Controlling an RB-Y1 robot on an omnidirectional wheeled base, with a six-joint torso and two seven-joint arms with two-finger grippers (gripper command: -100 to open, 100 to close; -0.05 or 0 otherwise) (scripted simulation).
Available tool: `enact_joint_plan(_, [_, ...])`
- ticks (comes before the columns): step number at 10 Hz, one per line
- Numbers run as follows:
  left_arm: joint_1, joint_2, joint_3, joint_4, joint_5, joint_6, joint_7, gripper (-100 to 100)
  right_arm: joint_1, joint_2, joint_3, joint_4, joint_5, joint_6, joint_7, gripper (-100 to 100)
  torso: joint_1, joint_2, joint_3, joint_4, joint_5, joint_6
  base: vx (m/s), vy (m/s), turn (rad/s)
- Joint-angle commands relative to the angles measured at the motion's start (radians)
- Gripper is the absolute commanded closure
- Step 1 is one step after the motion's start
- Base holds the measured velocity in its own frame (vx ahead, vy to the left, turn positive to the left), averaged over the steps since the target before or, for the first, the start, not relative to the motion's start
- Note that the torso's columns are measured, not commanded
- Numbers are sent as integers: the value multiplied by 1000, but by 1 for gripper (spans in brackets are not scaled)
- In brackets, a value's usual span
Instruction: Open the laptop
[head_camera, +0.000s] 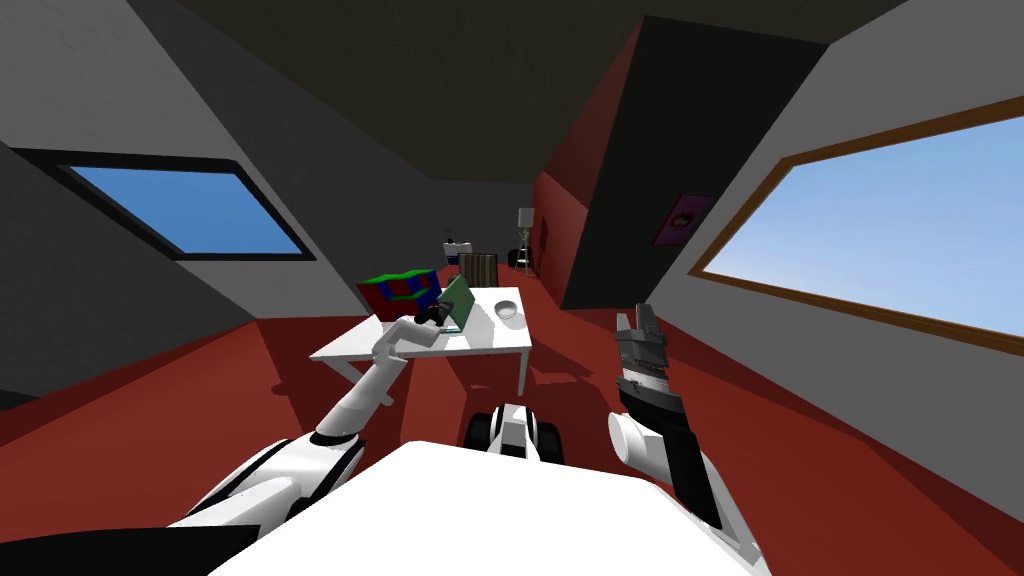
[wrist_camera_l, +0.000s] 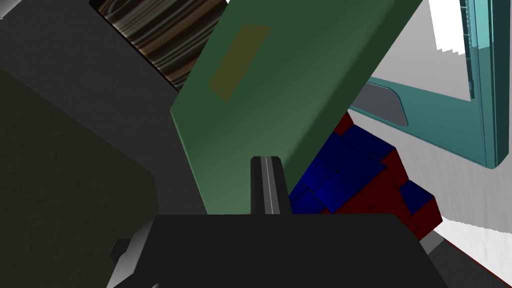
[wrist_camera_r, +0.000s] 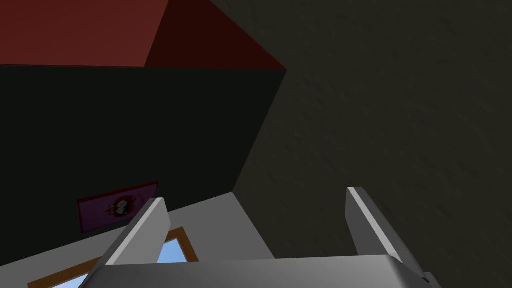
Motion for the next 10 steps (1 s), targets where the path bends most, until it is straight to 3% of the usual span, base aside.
enact_joint_plan(1, [68, 11, -29, -81, -20, 29, 36, 100, 0, 0, 0, 0, 0, 0, 0, 0, 1, -2, -1, 0, 0, -2, 102, 29, 78])
enact_joint_plan(3, [68, 11, -29, -116, -20, 29, 36, 100, 0, 0, 0, 0, 0, 0, 0, 0, 1, 1, 1, 0, 0, -1, 26, 13, -8])
enact_joint_plan(4, [114, 20, -60, -153, -45, 59, 73, 100, 0, 0, 0, 0, 0, 0, 0, 0, 0, 3, 2, 1, 0, -1, 76, 18, 125])
enact_joint_plan(6, [132, 20, -60, -218, -45, 59, 73, 100, 0, 0, 0, 0, 0, 0, 0, 0, 1, -2, -1, 0, 0, -1, 68, 17, 29])
enact_joint_plan(7, [178, 28, -90, -248, -69, 90, 110, 100, 0, 0, 0, 0, 0, 0, 0, 0, 0, 0, 0, 0, 0, -1, 97, 25, 109])
enact_joint_plan(10, [197, 28, -90, -322, -69, 90, 110, 100, 0, 0, 0, 0, 0, 0, 0, 0, 0, 2, 1, 1, 0, -1, 50, 10, 13])
